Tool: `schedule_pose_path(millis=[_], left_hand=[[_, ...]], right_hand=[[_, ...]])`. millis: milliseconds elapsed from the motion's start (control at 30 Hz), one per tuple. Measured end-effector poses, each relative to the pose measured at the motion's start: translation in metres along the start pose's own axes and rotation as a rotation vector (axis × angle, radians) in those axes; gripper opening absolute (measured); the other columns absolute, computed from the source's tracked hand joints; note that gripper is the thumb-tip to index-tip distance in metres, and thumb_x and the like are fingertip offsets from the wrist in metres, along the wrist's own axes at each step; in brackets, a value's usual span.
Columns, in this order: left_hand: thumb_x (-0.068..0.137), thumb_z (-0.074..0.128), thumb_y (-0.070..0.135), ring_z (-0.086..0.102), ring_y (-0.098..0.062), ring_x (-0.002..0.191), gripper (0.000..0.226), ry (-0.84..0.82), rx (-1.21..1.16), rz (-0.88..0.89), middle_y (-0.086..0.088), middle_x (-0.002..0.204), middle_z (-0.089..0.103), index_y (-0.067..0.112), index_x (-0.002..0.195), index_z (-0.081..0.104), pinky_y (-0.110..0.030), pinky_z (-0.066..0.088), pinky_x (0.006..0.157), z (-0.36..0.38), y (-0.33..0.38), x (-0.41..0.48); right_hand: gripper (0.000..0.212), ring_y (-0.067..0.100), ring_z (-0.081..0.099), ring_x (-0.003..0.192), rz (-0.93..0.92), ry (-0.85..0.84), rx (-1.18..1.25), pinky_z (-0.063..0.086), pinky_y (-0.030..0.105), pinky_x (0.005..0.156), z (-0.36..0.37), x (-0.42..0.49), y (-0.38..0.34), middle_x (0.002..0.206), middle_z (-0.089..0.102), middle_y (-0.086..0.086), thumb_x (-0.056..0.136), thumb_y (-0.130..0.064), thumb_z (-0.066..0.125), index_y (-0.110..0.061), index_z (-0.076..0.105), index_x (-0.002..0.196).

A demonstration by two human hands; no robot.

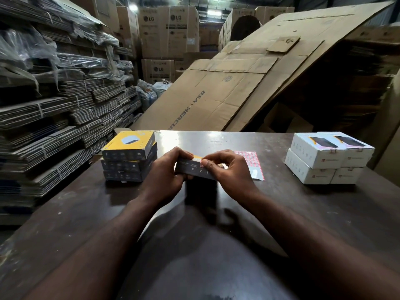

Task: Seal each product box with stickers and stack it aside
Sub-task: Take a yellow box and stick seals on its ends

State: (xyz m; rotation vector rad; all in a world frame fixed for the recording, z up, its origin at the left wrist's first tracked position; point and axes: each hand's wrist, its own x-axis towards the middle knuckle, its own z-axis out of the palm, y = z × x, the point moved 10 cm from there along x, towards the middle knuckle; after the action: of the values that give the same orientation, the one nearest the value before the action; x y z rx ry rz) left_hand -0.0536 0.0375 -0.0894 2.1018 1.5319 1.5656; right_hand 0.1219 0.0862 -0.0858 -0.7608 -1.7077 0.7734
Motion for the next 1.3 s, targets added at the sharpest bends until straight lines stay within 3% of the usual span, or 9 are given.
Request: schedule_pose_path(millis=[367,500,667,967,1300], left_hand=[[0.071,0.081,0.004,0.067,-0.013,0.105,0.051,0.018,0.03,-0.012,0.016,0.105,0.068,0.033,0.107,0.061,-0.045,0.06,0.081,0.001,0.002,-0.001],[0.07,0.081,0.008,0.067,-0.013,0.104,0.05,0.025,0.058,-0.017,0.016,0.105,0.068,0.035,0.107,0.06,-0.043,0.059,0.082,0.001,0.001,-0.003],[0.069,0.079,0.017,0.067,-0.013,0.101,0.048,0.031,0.086,-0.023,0.019,0.104,0.068,0.037,0.108,0.059,-0.042,0.06,0.079,0.003,0.001,-0.004],[0.069,0.079,0.019,0.067,-0.013,0.101,0.047,0.041,0.091,-0.031,0.018,0.104,0.067,0.037,0.108,0.06,-0.041,0.061,0.078,0.005,0.001,-0.004],[0.068,0.081,0.019,0.067,-0.012,0.1,0.046,0.054,0.091,-0.024,0.015,0.103,0.068,0.034,0.107,0.061,-0.043,0.06,0.077,0.004,0.005,-0.005]], right_hand=[[0.003,0.007,0.066,0.086,0.211,0.01,0.297,0.049,0.02,0.078,0.008,-0.004,0.021,0.097,0.073,0.009,0.086,-0.02,0.079,-0.018,0.078,0.084],[0.005,0.011,0.067,0.082,0.297,0.003,0.466,0.051,0.022,0.074,0.012,-0.005,0.025,0.087,0.075,0.002,0.088,-0.02,0.076,-0.015,0.076,0.087],[0.009,0.006,0.067,0.081,0.245,0.003,0.347,0.05,0.017,0.072,0.011,-0.005,0.022,0.089,0.073,-0.001,0.087,-0.018,0.077,-0.009,0.077,0.089],[0.007,0.001,0.067,0.09,0.19,0.04,0.27,0.05,0.013,0.075,0.005,-0.005,0.017,0.103,0.072,0.0,0.086,-0.019,0.078,-0.023,0.077,0.081],[0.002,0.002,0.067,0.093,0.159,0.044,0.227,0.049,0.012,0.077,0.004,-0.005,0.015,0.103,0.072,0.001,0.087,-0.02,0.077,-0.02,0.077,0.085]])
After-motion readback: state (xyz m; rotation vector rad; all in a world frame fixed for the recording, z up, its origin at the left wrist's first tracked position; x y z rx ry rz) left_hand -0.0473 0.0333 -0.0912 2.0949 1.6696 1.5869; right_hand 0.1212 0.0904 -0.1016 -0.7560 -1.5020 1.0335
